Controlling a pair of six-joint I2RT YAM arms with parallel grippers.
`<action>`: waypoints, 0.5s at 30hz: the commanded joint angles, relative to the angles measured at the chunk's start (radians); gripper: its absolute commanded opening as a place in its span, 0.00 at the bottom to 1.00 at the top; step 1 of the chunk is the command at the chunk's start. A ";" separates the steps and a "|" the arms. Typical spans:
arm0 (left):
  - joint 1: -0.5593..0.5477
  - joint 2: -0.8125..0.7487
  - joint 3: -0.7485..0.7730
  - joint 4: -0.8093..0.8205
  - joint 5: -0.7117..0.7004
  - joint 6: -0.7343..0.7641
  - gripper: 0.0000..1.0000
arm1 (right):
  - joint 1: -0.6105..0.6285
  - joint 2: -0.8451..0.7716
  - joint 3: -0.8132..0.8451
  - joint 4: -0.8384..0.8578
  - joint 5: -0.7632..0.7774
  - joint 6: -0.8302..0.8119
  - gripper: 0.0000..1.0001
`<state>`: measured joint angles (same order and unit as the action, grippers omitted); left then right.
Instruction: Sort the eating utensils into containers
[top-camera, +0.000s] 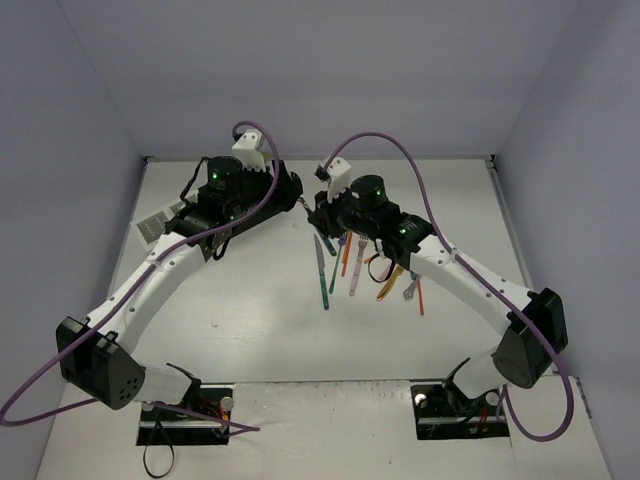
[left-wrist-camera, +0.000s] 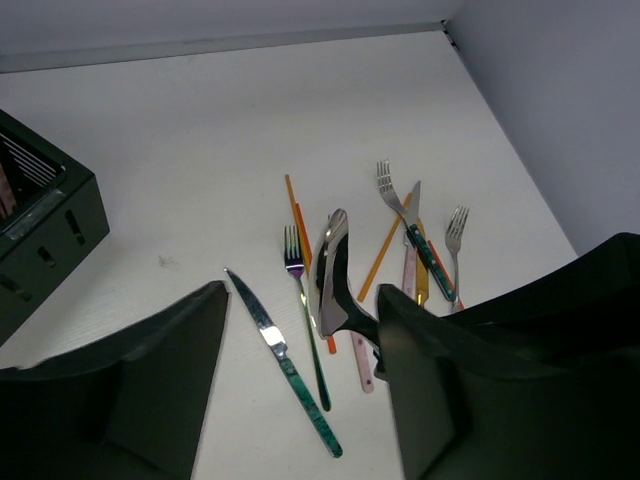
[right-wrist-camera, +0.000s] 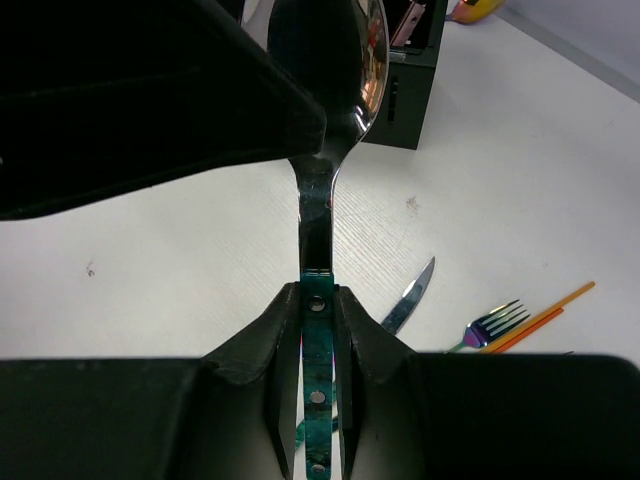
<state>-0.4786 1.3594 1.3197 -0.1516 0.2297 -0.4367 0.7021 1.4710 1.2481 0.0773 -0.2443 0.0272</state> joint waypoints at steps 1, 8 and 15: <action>-0.008 -0.032 0.029 0.154 0.029 -0.022 0.37 | 0.011 -0.076 0.009 0.116 -0.004 0.023 0.00; -0.008 -0.016 0.008 0.232 0.062 -0.048 0.19 | 0.018 -0.084 0.004 0.127 -0.007 0.026 0.00; -0.008 -0.004 0.014 0.247 0.077 -0.039 0.00 | 0.023 -0.074 0.012 0.129 -0.013 0.025 0.01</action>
<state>-0.4784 1.3617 1.3127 -0.0170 0.2789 -0.4649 0.7158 1.4362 1.2411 0.1052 -0.2436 0.0458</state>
